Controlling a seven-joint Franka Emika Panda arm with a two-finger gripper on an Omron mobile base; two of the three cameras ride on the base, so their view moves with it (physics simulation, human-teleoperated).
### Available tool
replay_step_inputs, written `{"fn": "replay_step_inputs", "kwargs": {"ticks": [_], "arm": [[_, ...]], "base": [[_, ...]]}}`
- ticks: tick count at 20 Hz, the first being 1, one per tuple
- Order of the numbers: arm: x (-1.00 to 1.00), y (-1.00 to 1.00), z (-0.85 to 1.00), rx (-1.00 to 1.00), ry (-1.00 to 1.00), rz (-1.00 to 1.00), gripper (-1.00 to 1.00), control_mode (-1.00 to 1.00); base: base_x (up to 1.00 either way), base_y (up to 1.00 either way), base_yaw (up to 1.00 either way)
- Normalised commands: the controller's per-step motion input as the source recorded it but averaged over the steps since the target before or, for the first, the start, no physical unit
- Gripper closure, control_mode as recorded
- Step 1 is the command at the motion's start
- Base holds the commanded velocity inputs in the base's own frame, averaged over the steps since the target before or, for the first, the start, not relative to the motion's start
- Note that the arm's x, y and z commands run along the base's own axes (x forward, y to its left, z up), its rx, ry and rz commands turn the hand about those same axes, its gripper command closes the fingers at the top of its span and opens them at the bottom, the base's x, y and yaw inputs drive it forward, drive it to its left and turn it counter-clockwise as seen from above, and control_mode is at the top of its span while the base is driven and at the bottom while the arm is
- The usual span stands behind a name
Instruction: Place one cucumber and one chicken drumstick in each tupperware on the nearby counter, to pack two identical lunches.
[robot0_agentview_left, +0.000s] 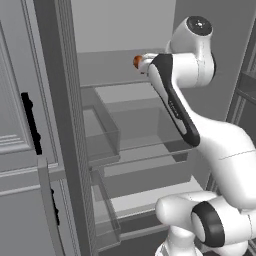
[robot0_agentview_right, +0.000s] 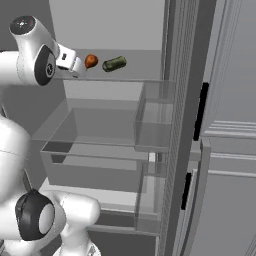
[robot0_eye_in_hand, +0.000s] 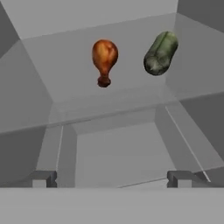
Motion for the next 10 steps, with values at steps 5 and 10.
{"fn": "replay_step_inputs", "kwargs": {"ticks": [5, 10], "arm": [[0.6, 0.0, -0.08, 0.0, -0.19, 0.01, -1.0, -1.0], [0.47, 0.03, 0.0, 0.0, -0.12, 0.06, -1.0, -1.0]], "base": [[0.0, 0.0, 0.0], [0.0, 0.0, 0.0]]}}
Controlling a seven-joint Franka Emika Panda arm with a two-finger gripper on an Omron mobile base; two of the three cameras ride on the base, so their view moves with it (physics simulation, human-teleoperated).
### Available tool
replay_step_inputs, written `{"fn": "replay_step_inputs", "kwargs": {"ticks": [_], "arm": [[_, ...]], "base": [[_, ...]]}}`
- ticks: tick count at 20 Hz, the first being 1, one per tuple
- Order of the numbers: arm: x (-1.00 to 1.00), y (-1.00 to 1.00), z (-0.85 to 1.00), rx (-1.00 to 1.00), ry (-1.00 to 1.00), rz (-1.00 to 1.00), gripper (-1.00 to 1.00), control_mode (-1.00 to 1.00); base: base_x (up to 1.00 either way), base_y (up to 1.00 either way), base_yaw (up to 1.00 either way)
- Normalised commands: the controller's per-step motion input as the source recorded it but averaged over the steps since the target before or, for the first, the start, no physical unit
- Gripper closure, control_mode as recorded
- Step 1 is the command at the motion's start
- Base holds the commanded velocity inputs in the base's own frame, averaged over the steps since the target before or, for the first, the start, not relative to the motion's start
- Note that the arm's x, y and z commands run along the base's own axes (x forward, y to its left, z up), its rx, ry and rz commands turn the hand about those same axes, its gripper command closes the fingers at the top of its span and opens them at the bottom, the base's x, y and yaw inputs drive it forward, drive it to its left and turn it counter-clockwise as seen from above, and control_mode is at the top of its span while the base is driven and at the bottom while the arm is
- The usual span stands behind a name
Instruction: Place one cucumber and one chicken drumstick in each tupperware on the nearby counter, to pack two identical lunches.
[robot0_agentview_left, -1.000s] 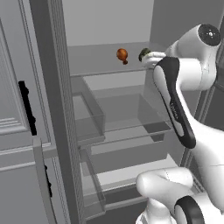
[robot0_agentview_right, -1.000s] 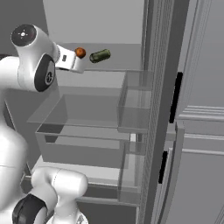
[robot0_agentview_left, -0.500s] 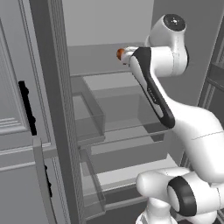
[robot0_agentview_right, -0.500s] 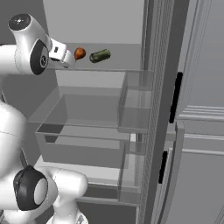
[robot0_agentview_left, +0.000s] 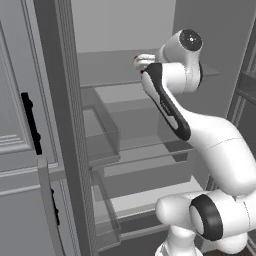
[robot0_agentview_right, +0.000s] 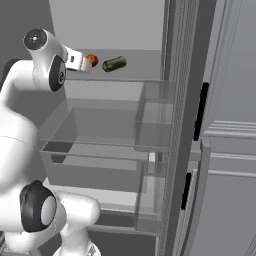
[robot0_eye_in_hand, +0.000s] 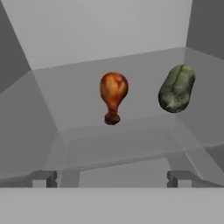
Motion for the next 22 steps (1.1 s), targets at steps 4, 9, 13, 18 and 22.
{"fn": "replay_step_inputs", "kwargs": {"ticks": [4, 9, 13, 18, 22], "arm": [[0.66, 0.0, 0.08, -0.04, 0.24, 0.03, -1.0, -1.0], [0.68, 0.15, 0.0, -0.09, 0.15, 0.0, -1.0, -1.0], [0.24, 0.27, -0.13, -0.14, 0.0, 0.0, -1.0, -1.0], [0.19, 0.07, -0.33, -0.06, -0.08, 0.0, -1.0, -1.0], [0.42, 0.0, -0.15, 0.0, -0.04, 0.0, -1.0, -1.0]], "base": [[0.0, 0.0, 0.0], [0.0, 0.0, 0.0], [0.0, 0.0, 0.0], [0.0, 0.0, 0.0], [0.0, 0.0, 0.0]]}}
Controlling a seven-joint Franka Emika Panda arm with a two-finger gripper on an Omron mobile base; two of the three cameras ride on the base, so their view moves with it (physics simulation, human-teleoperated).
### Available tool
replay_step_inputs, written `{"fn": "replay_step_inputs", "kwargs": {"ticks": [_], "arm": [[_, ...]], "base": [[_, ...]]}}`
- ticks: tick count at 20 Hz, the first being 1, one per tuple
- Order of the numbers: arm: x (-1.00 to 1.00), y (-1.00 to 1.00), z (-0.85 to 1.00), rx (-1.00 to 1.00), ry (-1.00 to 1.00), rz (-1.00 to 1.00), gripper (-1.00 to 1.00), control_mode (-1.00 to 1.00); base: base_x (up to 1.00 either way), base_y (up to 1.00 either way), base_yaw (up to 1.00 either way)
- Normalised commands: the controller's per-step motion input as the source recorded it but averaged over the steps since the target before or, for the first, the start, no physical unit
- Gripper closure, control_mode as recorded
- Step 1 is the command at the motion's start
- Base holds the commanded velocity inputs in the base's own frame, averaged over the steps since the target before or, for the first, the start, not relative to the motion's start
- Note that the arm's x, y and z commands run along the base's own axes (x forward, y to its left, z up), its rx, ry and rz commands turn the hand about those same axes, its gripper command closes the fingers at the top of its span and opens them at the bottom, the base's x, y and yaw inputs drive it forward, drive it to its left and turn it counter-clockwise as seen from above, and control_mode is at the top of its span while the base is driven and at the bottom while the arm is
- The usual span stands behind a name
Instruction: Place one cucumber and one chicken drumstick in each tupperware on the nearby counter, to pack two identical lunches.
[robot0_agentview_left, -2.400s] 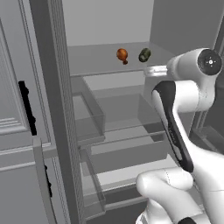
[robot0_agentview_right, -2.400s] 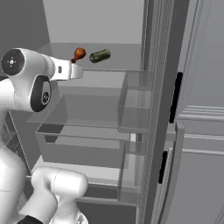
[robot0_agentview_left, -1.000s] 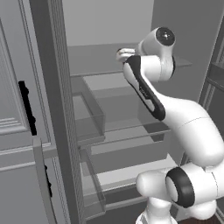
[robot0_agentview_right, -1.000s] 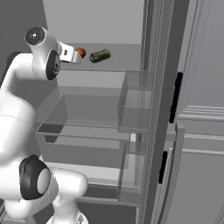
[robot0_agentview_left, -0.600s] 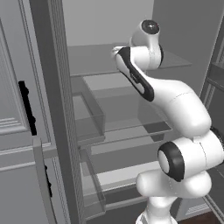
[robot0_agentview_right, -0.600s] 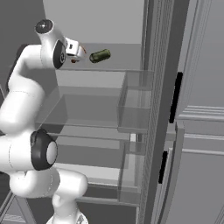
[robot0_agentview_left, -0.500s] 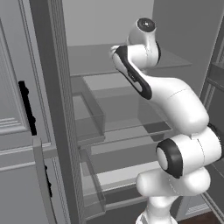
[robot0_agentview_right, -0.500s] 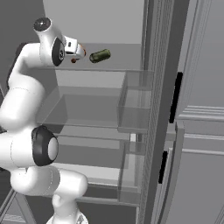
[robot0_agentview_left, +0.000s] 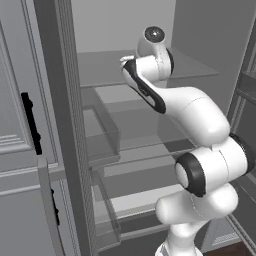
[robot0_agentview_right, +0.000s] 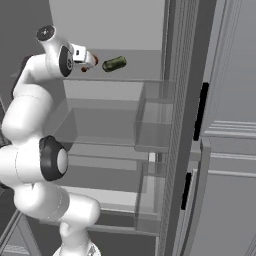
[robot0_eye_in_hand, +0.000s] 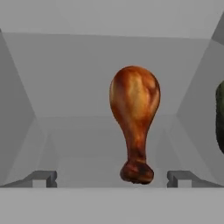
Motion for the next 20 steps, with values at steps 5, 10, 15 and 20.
{"fn": "replay_step_inputs", "kwargs": {"ticks": [5, 10, 15, 20], "arm": [[0.59, -0.04, -0.02, 0.0, 0.0, 0.0, -1.0, -1.0], [0.31, -0.18, 0.01, 0.0, 0.0, 0.0, -1.0, -1.0], [0.02, -0.01, -0.05, 0.0, 0.01, 0.0, -1.0, -1.0], [0.03, 0.0, -0.21, 0.0, 0.0, 0.0, -1.0, -1.0]], "base": [[0.0, 0.0, 0.0], [0.0, 0.0, 0.0], [0.0, 0.0, 0.0], [0.0, 0.0, 0.0]]}}
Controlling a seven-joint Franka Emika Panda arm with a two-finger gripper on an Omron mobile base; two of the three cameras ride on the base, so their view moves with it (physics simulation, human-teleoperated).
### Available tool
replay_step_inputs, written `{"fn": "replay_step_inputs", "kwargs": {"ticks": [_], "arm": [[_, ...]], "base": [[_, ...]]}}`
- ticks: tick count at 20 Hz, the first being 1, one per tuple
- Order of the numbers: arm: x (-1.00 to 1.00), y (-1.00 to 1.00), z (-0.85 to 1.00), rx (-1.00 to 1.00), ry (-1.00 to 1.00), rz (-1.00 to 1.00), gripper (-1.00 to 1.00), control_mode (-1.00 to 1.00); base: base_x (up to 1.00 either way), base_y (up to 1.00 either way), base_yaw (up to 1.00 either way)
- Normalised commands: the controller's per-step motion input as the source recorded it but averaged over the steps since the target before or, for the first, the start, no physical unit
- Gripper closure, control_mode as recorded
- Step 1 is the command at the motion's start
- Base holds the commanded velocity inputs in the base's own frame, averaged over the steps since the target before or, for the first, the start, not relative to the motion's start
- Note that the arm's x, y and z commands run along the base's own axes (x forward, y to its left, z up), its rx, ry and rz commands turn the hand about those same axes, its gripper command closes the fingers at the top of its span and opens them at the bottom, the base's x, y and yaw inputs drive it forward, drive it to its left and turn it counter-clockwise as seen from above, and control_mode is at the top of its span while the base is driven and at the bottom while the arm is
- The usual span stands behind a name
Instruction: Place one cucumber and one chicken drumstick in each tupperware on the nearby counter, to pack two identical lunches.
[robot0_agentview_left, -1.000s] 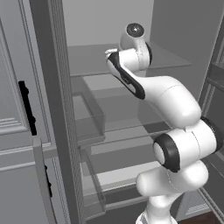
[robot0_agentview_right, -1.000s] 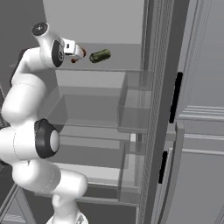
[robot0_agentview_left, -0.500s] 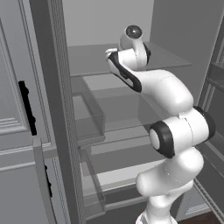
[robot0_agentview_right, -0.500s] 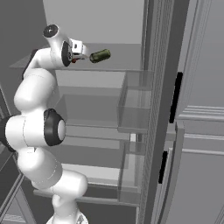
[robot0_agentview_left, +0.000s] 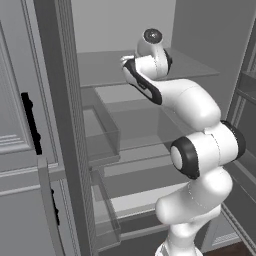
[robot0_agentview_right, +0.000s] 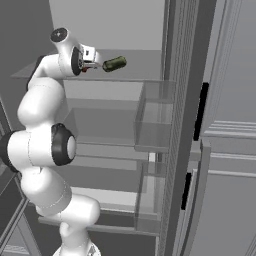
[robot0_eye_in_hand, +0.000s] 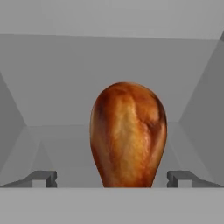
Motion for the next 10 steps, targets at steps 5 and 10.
{"fn": "replay_step_inputs", "kwargs": {"ticks": [5, 10], "arm": [[0.27, 0.0, 0.0, 0.0, 0.06, 0.0, -1.0, -1.0], [0.43, -0.03, 0.0, 0.0, 0.16, 0.0, -1.0, -1.0]], "base": [[0.0, 0.0, 0.0], [0.0, 0.0, 0.0]]}}
